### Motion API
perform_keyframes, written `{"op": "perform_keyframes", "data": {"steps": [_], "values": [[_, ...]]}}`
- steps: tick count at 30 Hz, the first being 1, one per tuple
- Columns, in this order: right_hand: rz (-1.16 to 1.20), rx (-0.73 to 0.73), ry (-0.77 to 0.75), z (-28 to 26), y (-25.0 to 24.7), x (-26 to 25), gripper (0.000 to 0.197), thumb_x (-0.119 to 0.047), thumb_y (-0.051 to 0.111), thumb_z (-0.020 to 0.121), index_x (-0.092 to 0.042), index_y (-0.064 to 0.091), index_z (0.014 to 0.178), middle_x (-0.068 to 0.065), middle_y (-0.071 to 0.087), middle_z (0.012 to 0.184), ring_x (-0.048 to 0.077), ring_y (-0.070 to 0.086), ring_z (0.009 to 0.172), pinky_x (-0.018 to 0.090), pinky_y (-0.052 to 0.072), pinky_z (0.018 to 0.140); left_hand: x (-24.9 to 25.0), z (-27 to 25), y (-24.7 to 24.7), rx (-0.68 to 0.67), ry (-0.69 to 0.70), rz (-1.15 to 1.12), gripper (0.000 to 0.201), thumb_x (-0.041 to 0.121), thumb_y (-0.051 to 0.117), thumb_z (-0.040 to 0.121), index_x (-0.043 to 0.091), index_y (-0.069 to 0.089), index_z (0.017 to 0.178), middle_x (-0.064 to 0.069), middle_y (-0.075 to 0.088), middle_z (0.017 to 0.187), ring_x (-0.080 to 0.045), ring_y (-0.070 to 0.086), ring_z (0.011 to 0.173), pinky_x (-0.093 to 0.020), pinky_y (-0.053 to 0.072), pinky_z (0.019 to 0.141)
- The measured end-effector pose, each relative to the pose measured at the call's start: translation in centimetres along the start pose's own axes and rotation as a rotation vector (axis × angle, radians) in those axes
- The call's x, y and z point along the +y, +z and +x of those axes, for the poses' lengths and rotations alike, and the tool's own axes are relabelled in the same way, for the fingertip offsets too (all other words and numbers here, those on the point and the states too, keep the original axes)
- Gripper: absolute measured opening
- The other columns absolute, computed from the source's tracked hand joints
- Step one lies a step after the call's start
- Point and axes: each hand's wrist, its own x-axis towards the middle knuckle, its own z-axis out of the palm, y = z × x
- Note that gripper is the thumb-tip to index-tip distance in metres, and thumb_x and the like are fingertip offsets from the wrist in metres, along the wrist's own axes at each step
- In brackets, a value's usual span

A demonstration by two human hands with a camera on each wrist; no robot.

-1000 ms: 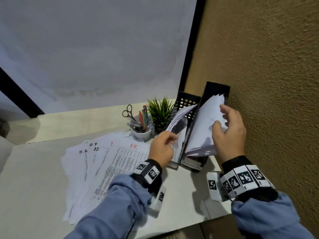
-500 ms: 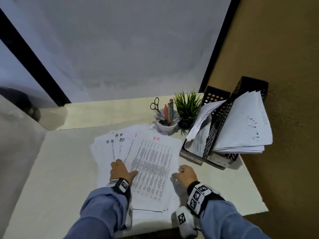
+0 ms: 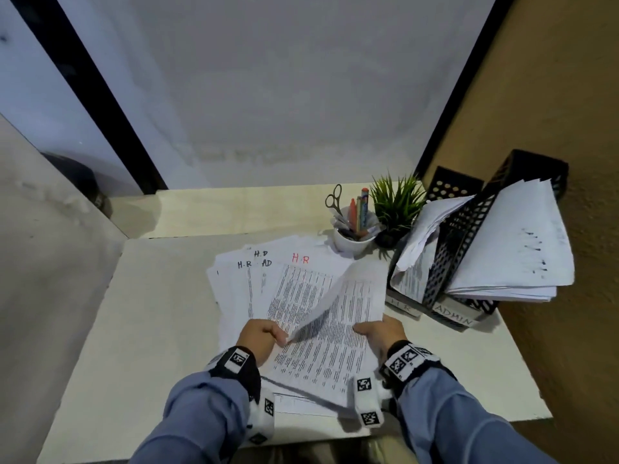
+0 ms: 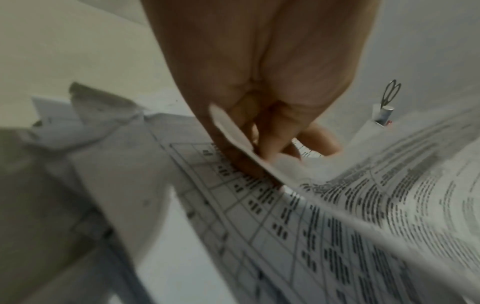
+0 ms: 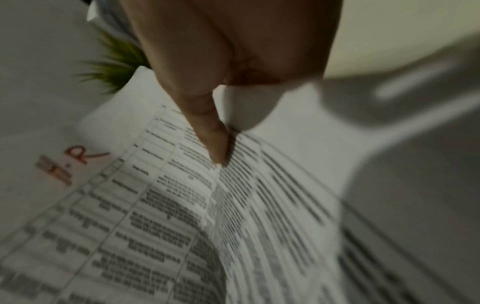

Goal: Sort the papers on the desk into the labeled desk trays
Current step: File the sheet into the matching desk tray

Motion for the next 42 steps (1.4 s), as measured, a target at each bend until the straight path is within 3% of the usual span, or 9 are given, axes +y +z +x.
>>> {"op": "perform_keyframes", "data": {"steps": [5, 10, 16, 23, 26, 29, 33, 37, 42], "values": [[-0.063, -0.047, 0.053, -0.4, 0.0, 0.3, 0.031, 0.015, 0.067, 0.068, 0.01, 0.062, 0.099, 0.021, 0.067, 0.098, 0.033, 0.064, 0.087, 0.039, 0.051, 0.082, 1.4, 0.8, -1.5, 0.328, -0.03, 0.183, 0.034, -0.012, 0.041, 0.075, 0.008, 0.066, 0.084, -0.012, 0.059, 0.099, -0.031, 0.059, 0.086, -0.03, 0.045, 0.073], [-0.089, -0.114, 0.025, -2.0, -0.1, 0.0, 0.018, 0.017, 0.063, 0.074, 0.005, 0.061, 0.088, 0.011, 0.062, 0.076, 0.022, 0.057, 0.07, 0.021, 0.039, 0.055, 1.8, 1.5, -1.5, 0.278, -0.16, 0.224, 0.044, 0.015, 0.057, 0.088, 0.005, 0.041, 0.127, -0.018, 0.049, 0.126, -0.036, 0.054, 0.109, -0.034, 0.041, 0.083], [-0.1, -0.111, 0.03, -1.2, 0.1, 0.8, 0.029, 0.012, 0.072, 0.065, 0.006, 0.066, 0.093, 0.017, 0.07, 0.092, 0.033, 0.063, 0.094, 0.041, 0.048, 0.094, 1.2, 1.3, -1.7, 0.354, -0.054, 0.206, 0.031, 0.012, 0.064, 0.084, 0.004, 0.057, 0.113, -0.014, 0.062, 0.113, -0.031, 0.057, 0.099, -0.027, 0.037, 0.075], [0.019, -0.072, 0.044, -1.2, 0.0, 1.0, 0.031, 0.012, 0.069, 0.063, 0.005, 0.066, 0.093, 0.016, 0.067, 0.105, 0.037, 0.058, 0.103, 0.054, 0.037, 0.102, -0.7, 0.4, -3.4, 0.515, 0.024, -0.071, 0.014, 0.003, 0.058, 0.086, 0.008, 0.071, 0.084, -0.013, 0.063, 0.07, -0.027, 0.053, 0.063, -0.027, 0.039, 0.061], [0.117, -0.055, 0.053, -1.0, 0.1, 1.0, 0.017, 0.016, 0.063, 0.065, 0.009, 0.063, 0.08, 0.014, 0.061, 0.107, 0.035, 0.053, 0.106, 0.055, 0.032, 0.103, -1.6, 0.4, -3.5, 0.373, -0.029, -0.328, 0.035, -0.014, 0.049, 0.08, 0.008, 0.071, 0.063, -0.008, 0.064, 0.064, -0.025, 0.054, 0.057, -0.028, 0.043, 0.064], [0.15, -0.08, 0.064, -1.5, 0.3, 0.9, 0.019, 0.01, 0.063, 0.065, 0.008, 0.059, 0.083, 0.013, 0.055, 0.112, 0.032, 0.045, 0.112, 0.059, 0.02, 0.106, -1.5, 0.3, -2.9, 0.222, -0.02, -0.378, 0.045, -0.023, 0.042, 0.067, 0.01, 0.062, 0.043, -0.015, 0.07, 0.081, -0.035, 0.064, 0.09, -0.039, 0.048, 0.09], [0.17, -0.09, 0.052, -0.8, 0.0, 1.3, 0.034, 0.002, 0.066, 0.05, 0.002, 0.06, 0.083, 0.015, 0.06, 0.107, 0.033, 0.052, 0.099, 0.056, 0.034, 0.096, 0.1, -1.0, -1.4, 0.135, -0.036, -0.451, 0.057, -0.03, 0.033, 0.064, 0.014, 0.057, 0.037, -0.01, 0.066, 0.067, -0.028, 0.058, 0.075, -0.029, 0.047, 0.07], [0.259, -0.02, -0.005, 2.0, -0.6, 2.2, 0.063, 0.005, 0.067, 0.046, 0.002, 0.052, 0.107, 0.014, 0.059, 0.108, 0.031, 0.056, 0.095, 0.044, 0.044, 0.085, 1.9, -1.9, -1.3, 0.008, -0.107, -0.475, 0.049, -0.027, 0.028, 0.071, 0.007, 0.062, 0.076, -0.015, 0.065, 0.087, -0.024, 0.052, 0.066, -0.019, 0.035, 0.043], [0.31, -0.127, -0.078, -3.0, 0.7, -1.9, 0.05, 0.024, 0.054, 0.07, 0.002, 0.056, 0.115, 0.019, 0.066, 0.109, 0.036, 0.064, 0.097, 0.04, 0.052, 0.076, 5.2, -3.0, -1.7, -0.268, -0.078, -0.324, 0.049, -0.02, 0.05, 0.073, 0.008, 0.057, 0.112, -0.016, 0.056, 0.115, -0.022, 0.055, 0.081, -0.025, 0.045, 0.057]]}}
